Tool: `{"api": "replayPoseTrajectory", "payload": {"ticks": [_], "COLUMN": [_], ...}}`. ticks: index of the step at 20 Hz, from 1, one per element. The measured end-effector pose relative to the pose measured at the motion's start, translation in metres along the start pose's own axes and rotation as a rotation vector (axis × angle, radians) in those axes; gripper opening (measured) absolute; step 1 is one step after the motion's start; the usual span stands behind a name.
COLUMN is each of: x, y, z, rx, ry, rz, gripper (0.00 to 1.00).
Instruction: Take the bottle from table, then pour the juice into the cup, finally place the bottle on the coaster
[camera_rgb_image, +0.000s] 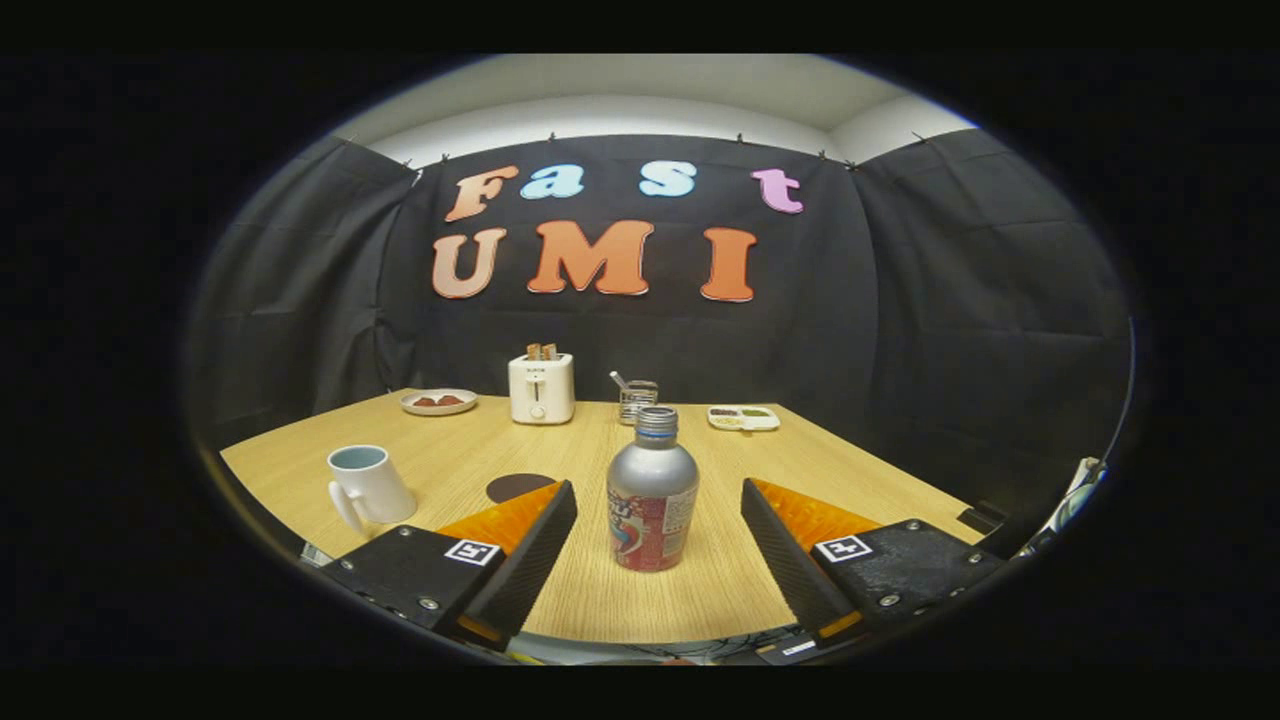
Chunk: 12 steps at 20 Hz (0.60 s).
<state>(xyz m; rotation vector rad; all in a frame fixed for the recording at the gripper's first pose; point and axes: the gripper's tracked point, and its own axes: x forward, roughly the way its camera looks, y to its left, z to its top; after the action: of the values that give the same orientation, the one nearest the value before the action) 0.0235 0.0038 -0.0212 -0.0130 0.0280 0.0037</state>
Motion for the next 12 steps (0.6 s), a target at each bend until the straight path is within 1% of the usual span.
{"api": "replayPoseTrajectory", "payload": {"ticks": [12], "x": [0.033], "y": [0.0], "z": [-0.04], "rx": [-0.002], "ry": [0.085], "rz": [0.002], "gripper": [0.98]}}
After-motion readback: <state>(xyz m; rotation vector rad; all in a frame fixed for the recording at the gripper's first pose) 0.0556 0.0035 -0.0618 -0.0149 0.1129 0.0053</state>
